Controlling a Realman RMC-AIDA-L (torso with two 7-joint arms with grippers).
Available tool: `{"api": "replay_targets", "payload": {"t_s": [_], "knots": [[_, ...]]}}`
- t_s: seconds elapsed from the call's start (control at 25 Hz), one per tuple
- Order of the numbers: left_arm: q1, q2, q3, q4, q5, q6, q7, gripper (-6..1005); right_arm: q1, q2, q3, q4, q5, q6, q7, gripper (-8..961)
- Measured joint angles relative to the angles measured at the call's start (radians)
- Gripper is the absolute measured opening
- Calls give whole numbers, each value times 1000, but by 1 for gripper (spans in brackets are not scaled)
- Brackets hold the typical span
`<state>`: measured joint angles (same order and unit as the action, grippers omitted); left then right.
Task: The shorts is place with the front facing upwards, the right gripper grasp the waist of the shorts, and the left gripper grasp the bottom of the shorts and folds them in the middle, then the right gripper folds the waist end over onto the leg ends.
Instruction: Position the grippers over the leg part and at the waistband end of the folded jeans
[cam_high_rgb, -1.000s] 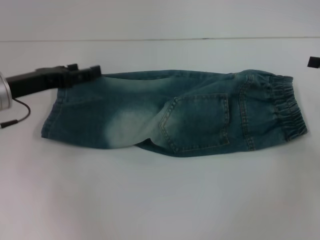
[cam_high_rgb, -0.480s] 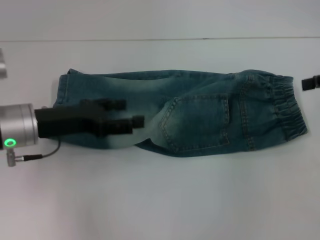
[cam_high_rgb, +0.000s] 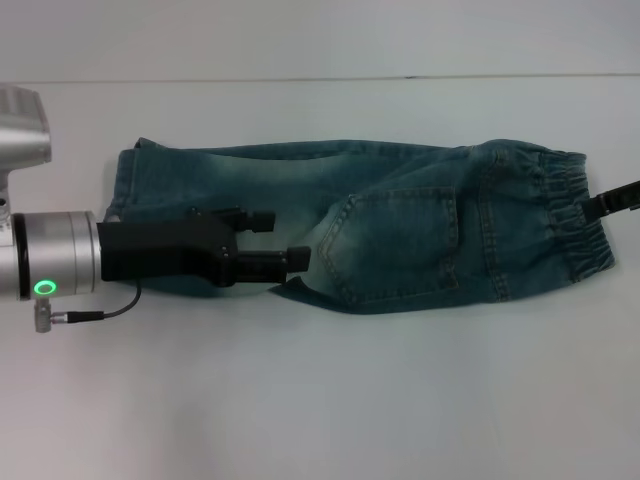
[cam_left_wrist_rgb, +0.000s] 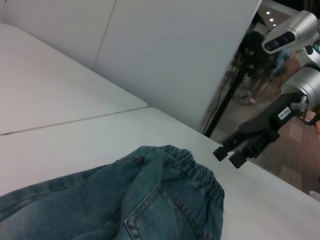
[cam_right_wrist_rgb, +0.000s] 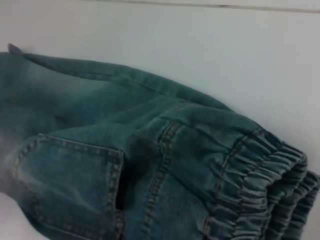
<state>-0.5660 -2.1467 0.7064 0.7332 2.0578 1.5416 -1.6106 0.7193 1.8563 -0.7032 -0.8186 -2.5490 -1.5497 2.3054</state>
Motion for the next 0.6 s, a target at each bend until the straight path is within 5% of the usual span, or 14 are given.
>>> {"api": "replay_targets", "payload": {"t_s": [0.6], "knots": [[-3,-4,2,-22,1,-38,0,892,8,76,-62,50,-61,161,-26,916]]}}
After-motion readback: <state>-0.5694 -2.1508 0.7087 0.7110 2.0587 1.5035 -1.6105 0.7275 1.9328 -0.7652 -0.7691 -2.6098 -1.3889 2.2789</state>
